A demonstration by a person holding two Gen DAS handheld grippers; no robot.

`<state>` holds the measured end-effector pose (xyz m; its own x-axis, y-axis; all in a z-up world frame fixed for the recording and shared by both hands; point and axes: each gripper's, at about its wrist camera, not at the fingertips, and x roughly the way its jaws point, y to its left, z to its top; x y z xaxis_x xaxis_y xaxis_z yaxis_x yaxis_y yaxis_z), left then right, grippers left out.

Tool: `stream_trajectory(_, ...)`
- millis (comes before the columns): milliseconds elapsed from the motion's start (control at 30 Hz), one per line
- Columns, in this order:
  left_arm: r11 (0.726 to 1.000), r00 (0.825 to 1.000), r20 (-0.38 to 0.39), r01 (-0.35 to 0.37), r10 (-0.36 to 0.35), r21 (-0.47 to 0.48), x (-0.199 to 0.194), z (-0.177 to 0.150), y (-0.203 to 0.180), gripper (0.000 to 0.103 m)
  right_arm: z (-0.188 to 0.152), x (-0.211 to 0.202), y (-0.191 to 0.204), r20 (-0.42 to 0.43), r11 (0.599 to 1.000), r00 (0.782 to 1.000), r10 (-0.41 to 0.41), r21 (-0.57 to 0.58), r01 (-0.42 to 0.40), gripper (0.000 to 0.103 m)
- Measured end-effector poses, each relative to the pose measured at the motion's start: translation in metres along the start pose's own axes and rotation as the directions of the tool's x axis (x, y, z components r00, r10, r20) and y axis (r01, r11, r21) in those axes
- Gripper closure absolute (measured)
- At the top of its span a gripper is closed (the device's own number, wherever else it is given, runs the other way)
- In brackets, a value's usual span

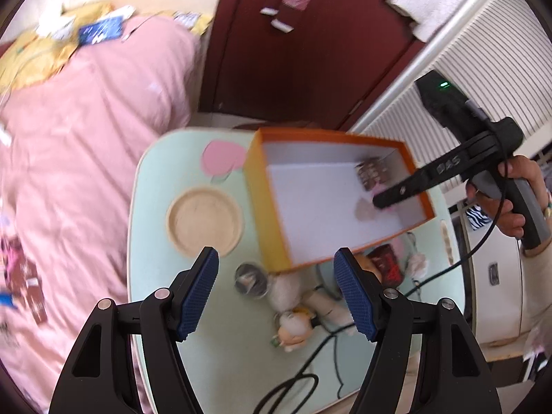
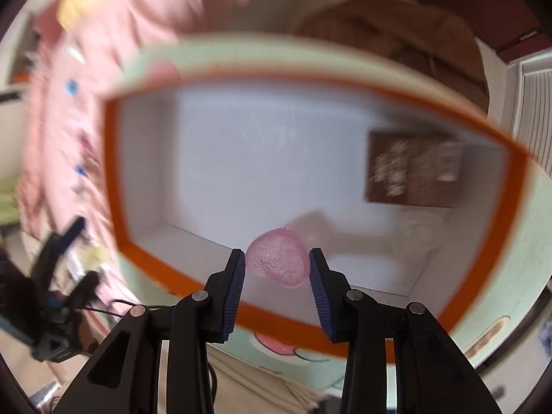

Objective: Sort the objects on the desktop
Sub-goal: 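Set the pink item on the table with the right tool while the left tool reaches into the box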

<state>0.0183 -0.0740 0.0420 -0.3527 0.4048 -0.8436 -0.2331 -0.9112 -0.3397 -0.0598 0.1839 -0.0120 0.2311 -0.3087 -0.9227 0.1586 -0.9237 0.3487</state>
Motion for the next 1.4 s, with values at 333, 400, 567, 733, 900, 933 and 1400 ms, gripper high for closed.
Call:
stream_trajectory(333,0.982,0.994,-0.094,0.068,-0.052,0.178,0.034,0.067,-0.081,0.033,-0.104,-0.077,-0.055,0.404,0.991,0.914,0.039,0.098,-0.086,0.066)
stream_trajectory(400,0.978,0.988,-0.142,0.091,-0.065,0.187,0.053,0.074,-0.097,0.033,-0.089,-0.065,-0.079,0.412,0.987,0.91,0.042,0.124,-0.102,0.066)
stream_trajectory(567,0.965,0.977,-0.214,0.058,-0.002,0.255,0.109,0.078,-0.138,0.036,-0.133,-0.053,-0.11,0.422,0.965,0.905,0.05,0.212,-0.152,0.066)
stream_trajectory(733,0.985,0.946,-0.324,0.051,0.004,0.163,0.163,0.081,-0.145,0.053,-0.162,-0.034,-0.139,0.43,0.928,0.891,0.143,0.254,-0.272,0.066)
stream_trajectory(900,0.997,0.943,-0.332,-0.017,0.04,0.071,0.193,0.088,-0.142,0.053,-0.169,-0.025,-0.147,0.452,0.907,0.872,0.187,0.261,-0.33,0.065)
stream_trajectory(933,0.998,0.937,-0.348,-0.006,0.025,0.056,0.197,0.087,-0.141,0.053,-0.169,-0.024,-0.148,0.455,0.904,0.869,0.195,0.261,-0.34,0.065)
stream_trajectory(1400,0.999,0.955,-0.296,-0.022,0.013,-0.027,0.204,0.093,-0.152,0.051,-0.149,-0.008,-0.15,0.483,0.899,0.851,0.206,0.25,-0.36,0.065)
